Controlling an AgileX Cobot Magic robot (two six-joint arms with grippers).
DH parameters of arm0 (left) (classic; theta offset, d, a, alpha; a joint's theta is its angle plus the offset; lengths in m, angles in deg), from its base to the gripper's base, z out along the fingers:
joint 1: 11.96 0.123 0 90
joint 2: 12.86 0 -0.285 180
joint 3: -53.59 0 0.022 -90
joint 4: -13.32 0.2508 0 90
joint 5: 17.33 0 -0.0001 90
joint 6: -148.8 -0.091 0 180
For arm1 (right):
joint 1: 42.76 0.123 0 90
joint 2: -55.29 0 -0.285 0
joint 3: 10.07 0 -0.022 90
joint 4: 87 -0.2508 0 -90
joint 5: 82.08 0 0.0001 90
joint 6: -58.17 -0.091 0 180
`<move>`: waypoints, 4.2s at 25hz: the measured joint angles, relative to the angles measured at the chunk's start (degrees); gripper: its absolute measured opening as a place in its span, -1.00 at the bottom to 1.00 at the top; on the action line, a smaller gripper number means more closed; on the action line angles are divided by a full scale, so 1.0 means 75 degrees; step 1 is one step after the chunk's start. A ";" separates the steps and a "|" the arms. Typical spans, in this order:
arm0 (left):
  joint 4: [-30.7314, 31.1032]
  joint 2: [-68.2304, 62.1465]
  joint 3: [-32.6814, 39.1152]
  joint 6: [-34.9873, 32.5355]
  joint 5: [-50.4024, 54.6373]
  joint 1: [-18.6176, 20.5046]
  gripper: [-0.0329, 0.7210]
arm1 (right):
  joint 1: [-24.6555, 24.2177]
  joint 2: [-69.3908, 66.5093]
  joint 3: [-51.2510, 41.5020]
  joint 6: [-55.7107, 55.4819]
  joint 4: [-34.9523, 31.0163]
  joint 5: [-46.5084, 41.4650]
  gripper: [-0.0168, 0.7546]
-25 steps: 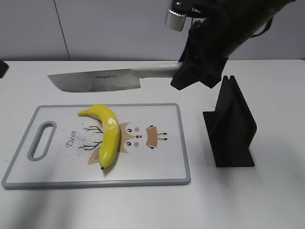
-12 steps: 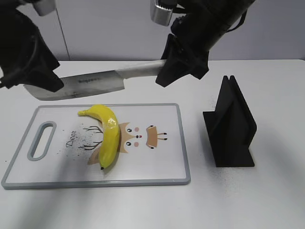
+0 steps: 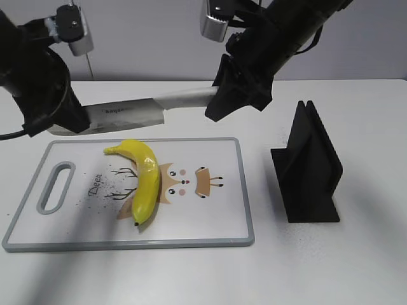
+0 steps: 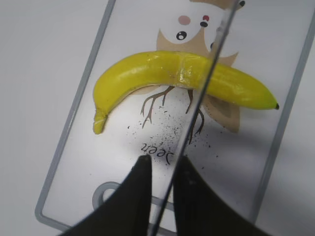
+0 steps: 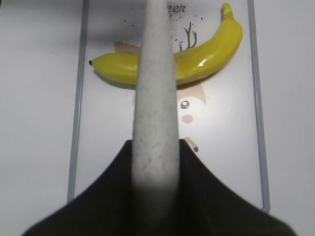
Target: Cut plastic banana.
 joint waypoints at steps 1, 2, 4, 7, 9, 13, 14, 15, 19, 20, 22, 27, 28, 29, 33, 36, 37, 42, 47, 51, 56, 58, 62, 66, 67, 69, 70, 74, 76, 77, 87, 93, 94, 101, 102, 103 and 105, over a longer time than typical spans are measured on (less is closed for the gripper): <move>-0.0016 -0.0039 0.0000 -0.0028 0.0026 0.0000 -0.71 | 0.0000 -0.0012 0.0000 0.0059 0.0033 0.0015 -0.53; -0.0016 -0.0048 0.0000 -0.0065 0.0040 -0.0016 -0.76 | 0.0000 -0.0019 0.0000 0.0117 0.0100 0.0033 -0.53; -0.0025 -0.0076 0.0000 -0.0115 0.0064 -0.0030 -0.81 | 0.0000 -0.0020 0.0006 0.0160 0.0231 0.0055 -0.53; -0.0042 -0.0141 0.0000 -0.0143 0.0057 -0.0048 -0.83 | 0.0000 -0.0020 0.0015 0.0120 0.0383 0.0059 -0.53; -0.0126 -0.0216 0.0000 -0.0161 0.0016 -0.0048 -0.83 | 0.0000 -0.0020 0.0015 0.0101 0.0456 0.0064 -0.53; -0.0278 -0.0567 0.0000 -0.0194 -0.0269 -0.0183 -0.83 | 0.0000 -0.0037 0.0015 -0.0112 0.0794 0.0094 -0.53; -0.0278 -0.0676 0.0000 -0.0194 -0.0409 -0.0241 -0.83 | 0.0000 -0.0087 0.0015 -0.0158 0.0862 0.0111 -0.53; -0.0261 -0.0812 0.0000 -0.0194 -0.0538 -0.0302 -0.83 | 0.0000 -0.0159 0.0015 -0.0175 0.0914 0.0144 -0.53; -0.0140 -0.1652 0.0000 -0.0194 -0.0905 -0.0376 -0.83 | -0.0025 -0.0961 0.0040 -0.0175 0.0966 0.0332 -0.53; -0.0096 -0.1888 0.0000 -0.0194 -0.1000 -0.0376 -0.83 | -0.0025 -0.1280 0.0045 -0.0175 0.0988 0.0403 -0.53; -0.0113 -0.2375 -0.0021 -0.0194 -0.1139 -0.0376 -0.83 | 0.0001 -0.1870 0.0092 -0.0201 0.1252 0.0510 -0.53; -0.0165 -0.2464 -0.0148 -0.0194 -0.1075 -0.0457 -0.83 | 0.0123 -0.2265 0.0168 -0.0445 0.2006 0.0553 -0.53; -0.0173 -0.2464 -0.0157 -0.0194 -0.1036 -0.0457 -0.83 | 0.0131 -0.2249 0.0180 -0.0465 0.2016 0.0559 -0.53; -0.0173 -0.2464 -0.0157 -0.0194 -0.1019 -0.0457 -0.83 | 0.0140 -0.2236 0.0182 -0.0472 0.2036 0.0571 -0.53; -0.0165 -0.2414 -0.0157 -0.0172 -0.1021 -0.0457 -0.83 | 0.0162 -0.2119 0.0318 -0.0487 0.2028 0.0539 -0.53; -0.0165 -0.2338 -0.0130 -0.0108 -0.1010 -0.0457 -0.84 | 0.0187 -0.1941 0.0475 -0.0501 0.2062 0.0420 -0.53; -0.0165 -0.2274 -0.0092 -0.0075 -0.1001 -0.0457 -0.84 | 0.0195 -0.1850 0.0526 -0.0501 0.2087 0.0364 -0.53; -0.0149 -0.1415 -0.0071 -0.0044 -0.0731 -0.0472 -0.86 | 0.0201 -0.1099 0.0716 -0.0501 0.2107 0.0000 -0.53; -0.0149 -0.0225 -0.0071 -0.0012 0.0038 -0.0472 -0.88 | 0.0201 -0.0212 0.0797 -0.0519 0.1916 -0.0613 -0.53; -0.0179 0.0354 -0.0071 0.0003 0.0161 -0.0472 -0.88 | 0.0201 0.0169 0.0800 -0.0527 0.1829 -0.0689 -0.53; -0.0272 0.0417 -0.0066 0.0043 0.0144 -0.0472 -0.73 | 0.0201 0.0196 0.0800 -0.0555 0.1816 -0.0736 -0.53; -0.0324 0.0420 -0.0066 0.0061 0.0066 -0.0472 -0.53 | 0.0201 0.0196 0.0800 -0.0616 0.1819 -0.0746 -0.54; -0.0375 0.0420 -0.0066 0.0069 -0.0131 -0.0472 0.10 | 0.0201 0.0196 0.0800 -0.0658 0.1942 -0.0746 -0.54; -0.0377 0.0426 -0.0066 0.0075 -0.0467 -0.0458 0.62 | 0.0201 0.0196 0.0800 -0.0666 0.2011 -0.0746 -0.54; -0.0377 0.0437 -0.0066 0.0084 -0.0546 -0.0458 0.67 | 0.0201 0.0196 0.0800 -0.0674 0.2075 -0.0746 -0.54; -0.0377 0.0494 -0.0066 0.0093 -0.0688 -0.0458 0.71 | 0.0201 0.0196 0.0800 -0.0682 0.2283 -0.0746 -0.54; -0.0377 0.0537 -0.0066 0.0133 -0.0745 -0.0458 0.72 | 0.0201 0.0196 0.0800 -0.0724 0.2449 -0.0746 -0.54; -0.0295 0.0903 -0.0066 0.0914 -0.1036 -0.0398 0.72 | 0.0201 0.0211 0.0800 -0.1507 0.2860 -0.0746 -0.54; -0.0235 0.1083 -0.0066 0.1529 -0.1105 -0.0252 0.72 | 0.0201 0.0257 0.0808 -0.2086 0.2942 -0.0746 -0.54; -0.0194 0.1160 -0.0066 0.1966 -0.1105 -0.0128 0.72 | 0.0201 0.0281 0.0850 -0.2477 0.3010 -0.0746 -0.54; 0.1594 0.1506 -0.1179 0.6857 0.0645 0.1489 0.66 | 0.0187 0.0326 0.2096 -0.6645 0.3745 -0.0894 -0.54; 0.2068 0.1650 -0.1103 0.8014 0.1878 0.2194 0.66 | 0.0179 0.0531 0.2038 -0.8483 0.3717 -0.0931 -0.54; 0.2086 0.1809 -0.0930 0.8031 0.1876 0.2220 0.66 | 0.0179 0.0668 0.1926 -0.8734 0.3673 -0.0931 -0.54; 0.2167 0.3719 0.0999 0.8066 0.1926 0.2228 0.65 | 0.0179 0.1999 0.0320 -1.0634 0.4338 -0.0779 -0.54; 0.2228 0.4053 0.1278 0.8066 0.1937 0.2228 0.65 | 0.0179 0.2172 0.0027 -1.0996 0.4590 -0.0643 -0.54; 0.2268 0.4347 0.1608 0.8074 0.1934 0.2228 0.65 | 0.0179 0.2372 -0.0260 -1.1361 0.4825 -0.0508 -0.54; 0.2370 0.5089 0.2195 0.8074 0.1860 0.2228 0.65 | 0.0173 0.2724 -0.0776 -1.1958 0.5370 -0.0320 -0.54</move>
